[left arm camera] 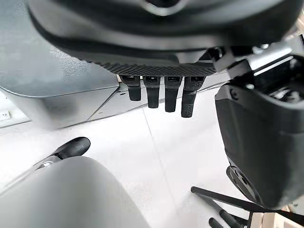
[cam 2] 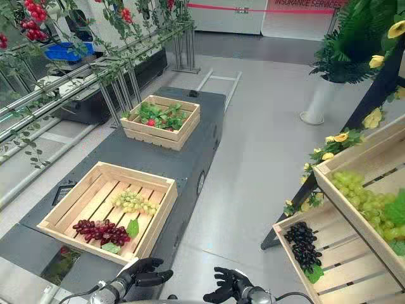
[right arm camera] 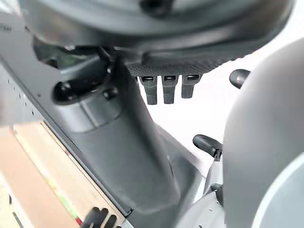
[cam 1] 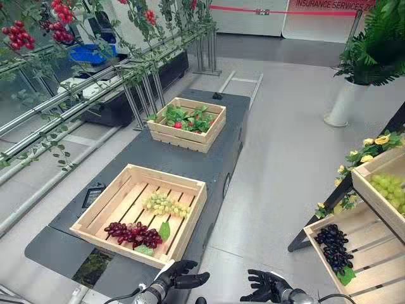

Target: Pick up the fruits from the basket on one side to the basket on the other side

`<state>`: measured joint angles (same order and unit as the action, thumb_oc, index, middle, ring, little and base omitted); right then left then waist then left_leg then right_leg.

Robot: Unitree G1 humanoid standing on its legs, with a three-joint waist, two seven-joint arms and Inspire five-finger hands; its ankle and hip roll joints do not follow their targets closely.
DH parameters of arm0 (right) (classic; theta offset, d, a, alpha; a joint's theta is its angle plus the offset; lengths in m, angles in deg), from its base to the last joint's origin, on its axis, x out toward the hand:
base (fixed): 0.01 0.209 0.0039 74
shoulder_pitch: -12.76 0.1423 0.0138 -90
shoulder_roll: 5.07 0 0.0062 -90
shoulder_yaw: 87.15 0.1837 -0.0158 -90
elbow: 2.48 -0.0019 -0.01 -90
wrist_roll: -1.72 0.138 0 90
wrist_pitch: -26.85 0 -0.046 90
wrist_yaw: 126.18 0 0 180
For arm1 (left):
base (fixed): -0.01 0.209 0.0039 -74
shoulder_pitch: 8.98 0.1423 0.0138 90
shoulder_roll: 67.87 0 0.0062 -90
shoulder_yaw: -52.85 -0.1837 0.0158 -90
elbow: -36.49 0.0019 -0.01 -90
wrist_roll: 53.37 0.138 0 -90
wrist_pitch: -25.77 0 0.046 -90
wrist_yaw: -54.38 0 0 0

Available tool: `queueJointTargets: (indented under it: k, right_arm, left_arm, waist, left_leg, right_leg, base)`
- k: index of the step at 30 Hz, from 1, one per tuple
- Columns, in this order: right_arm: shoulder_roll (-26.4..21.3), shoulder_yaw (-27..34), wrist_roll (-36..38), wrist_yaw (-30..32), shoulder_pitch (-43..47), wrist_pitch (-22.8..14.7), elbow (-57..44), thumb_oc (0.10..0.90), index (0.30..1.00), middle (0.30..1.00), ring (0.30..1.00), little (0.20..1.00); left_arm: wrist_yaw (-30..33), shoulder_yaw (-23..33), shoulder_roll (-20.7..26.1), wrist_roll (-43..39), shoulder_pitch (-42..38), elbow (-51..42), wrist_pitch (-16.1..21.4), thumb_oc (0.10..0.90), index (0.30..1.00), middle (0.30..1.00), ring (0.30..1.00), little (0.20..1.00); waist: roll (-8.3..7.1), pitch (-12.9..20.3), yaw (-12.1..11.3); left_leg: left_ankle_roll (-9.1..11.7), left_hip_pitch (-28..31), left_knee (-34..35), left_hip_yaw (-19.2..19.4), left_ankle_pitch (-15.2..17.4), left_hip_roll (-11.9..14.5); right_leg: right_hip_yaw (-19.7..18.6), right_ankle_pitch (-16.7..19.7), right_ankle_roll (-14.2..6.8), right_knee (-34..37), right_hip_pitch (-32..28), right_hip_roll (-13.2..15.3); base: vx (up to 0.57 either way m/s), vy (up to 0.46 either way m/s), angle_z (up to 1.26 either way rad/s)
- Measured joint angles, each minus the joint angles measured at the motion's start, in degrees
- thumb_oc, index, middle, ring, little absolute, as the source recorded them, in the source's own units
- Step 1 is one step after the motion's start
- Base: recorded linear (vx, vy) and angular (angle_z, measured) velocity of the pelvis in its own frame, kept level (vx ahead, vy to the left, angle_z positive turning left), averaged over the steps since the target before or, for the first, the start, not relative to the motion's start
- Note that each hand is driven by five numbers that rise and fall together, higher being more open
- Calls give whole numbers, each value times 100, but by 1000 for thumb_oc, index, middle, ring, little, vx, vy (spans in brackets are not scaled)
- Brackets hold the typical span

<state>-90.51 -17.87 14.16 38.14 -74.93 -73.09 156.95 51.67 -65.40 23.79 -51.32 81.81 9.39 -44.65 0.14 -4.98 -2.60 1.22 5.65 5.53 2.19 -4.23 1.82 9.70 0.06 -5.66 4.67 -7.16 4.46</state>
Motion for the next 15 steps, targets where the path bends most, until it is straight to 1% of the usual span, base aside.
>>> queueJointTargets:
  k: [1, 5, 8, 9, 12, 14, 15]
  right_arm:
    - [0, 6, -1, 0, 0, 0, 0, 800, 900, 900, 900, 900]
    - [1, 11, -77, 75, 3, -2, 0, 800, 900, 900, 900, 900]
    - [0, 14, -75, 339, -1, -7, 15, 800, 900, 900, 900, 900]
    - [-2, 14, -75, 401, -7, -7, 15, 800, 900, 900, 900, 900]
    - [-1, 12, -77, 528, -12, -7, 13, 800, 900, 900, 900, 900]
    - [-2, 10, -74, 582, -12, -23, 14, 800, 900, 900, 900, 900]
    - [-1, 10, -71, 615, -13, -65, 14, 800, 900, 900, 900, 900]
  left_arm:
    - [0, -14, 8, 8, 0, -1, 0, 800, 900, 900, 900, 900]
    - [114, -79, 42, 106, 6, 17, -6, 800, 900, 900, 900, 900]
    - [285, -74, 45, 503, 23, 21, -58, 800, 900, 900, 900, 900]
    - [385, -101, 77, 815, 18, 22, -82, 800, 900, 900, 900, 900]
    - [624, -411, 241, 1429, -27, 26, -165, 800, 900, 900, 900, 900]
    - [714, -688, 341, 1591, -107, 25, -211, 800, 900, 900, 900, 900]
    - [744, -754, 373, 1645, -118, 25, -209, 800, 900, 900, 900, 900]
  waist:
    - [0, 1, 3]
    - [-1, 15, 13]
    - [-8, 20, 14]
    - [-18, 28, 29]
    - [-38, 64, 92]
    - [-45, 67, 104]
    - [-45, 67, 127]
  left_leg:
    - [0, 0, -1, 11, 0, 0]
    - [0, 4, 1, 80, 0, 4]
    - [-1, 32, 2, 120, 1, 7]
    - [-1, 42, 2, 132, 1, 6]
    - [-3, 55, 2, 168, 2, 4]
    - [-10, 53, 3, 183, -2, 1]
    - [-74, 54, 3, 191, -19, 2]
  right_leg:
    - [-7, 3, -4, -3, 7, 2]
    - [-88, 28, -3, -13, 41, -3]
    - [-135, 47, -2, -9, 37, -4]
    - [-155, 53, -1, -8, 37, -4]
    - [-189, 57, -3, -8, 38, -1]
    - [-203, 60, -5, -11, 46, 1]
    - [-218, 64, -10, -11, 48, -2]
  base:
    - [-151, -34, 115]
    - [36, -1, -8]
    - [38, -10, -10]
    - [6, 0, -9]
    - [-8, 4, -7]
    - [-15, 9, -2]
    - [-39, 20, -5]
